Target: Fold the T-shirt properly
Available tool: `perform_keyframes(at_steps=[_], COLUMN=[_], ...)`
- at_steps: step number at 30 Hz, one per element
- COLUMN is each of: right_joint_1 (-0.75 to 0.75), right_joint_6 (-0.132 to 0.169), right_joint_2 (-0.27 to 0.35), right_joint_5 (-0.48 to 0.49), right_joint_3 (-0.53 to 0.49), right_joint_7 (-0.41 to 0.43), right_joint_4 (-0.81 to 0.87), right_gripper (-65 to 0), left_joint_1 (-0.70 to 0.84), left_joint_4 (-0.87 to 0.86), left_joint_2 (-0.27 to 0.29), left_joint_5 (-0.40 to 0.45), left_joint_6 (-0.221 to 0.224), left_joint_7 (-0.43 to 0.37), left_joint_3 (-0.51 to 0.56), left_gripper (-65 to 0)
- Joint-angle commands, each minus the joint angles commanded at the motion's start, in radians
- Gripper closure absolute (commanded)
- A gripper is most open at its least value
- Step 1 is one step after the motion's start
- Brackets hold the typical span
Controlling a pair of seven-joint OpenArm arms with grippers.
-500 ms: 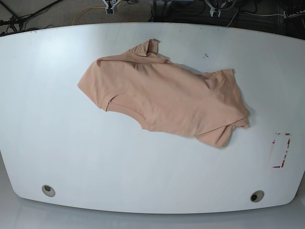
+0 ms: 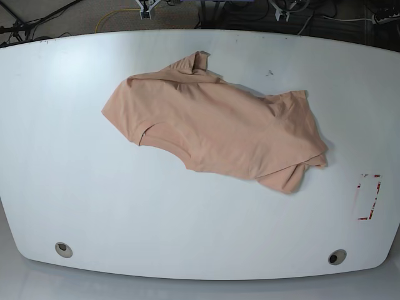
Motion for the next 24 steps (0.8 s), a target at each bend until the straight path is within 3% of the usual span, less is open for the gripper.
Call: perform_keyframes(at_steps=[15,21,24], right_joint_1=[-0.057,-0.126,-0.192], right_joint_6=[0.001,0.003,-0.006], right_joint_2=[0.002,0.006,0.008], right_joint_5=[0.003,0.001,0.001], right_joint_3=[0.0,0.001,-0.004], right_joint_7=[0.043,0.07,0.088], right_joint_4=[0.027,0.09,0.164], right_gripper=[-24.4,-26.0,-25.7], left_joint_1=[0.061,0.158,0.233], left_joint_4=[0.049,0.162,0.241], left_joint_2=[-0.013,-0.035,-0.058], left_joint_5=[-0.003,-0.005,-0.009], left_joint_6=[0.0,0.002,0.005], left_joint_7=[-0.025,-0.081,-0.16], left_joint_3=[-0.003,-0.005,0.002], left_gripper=[-30.3,-30.6,-31.1])
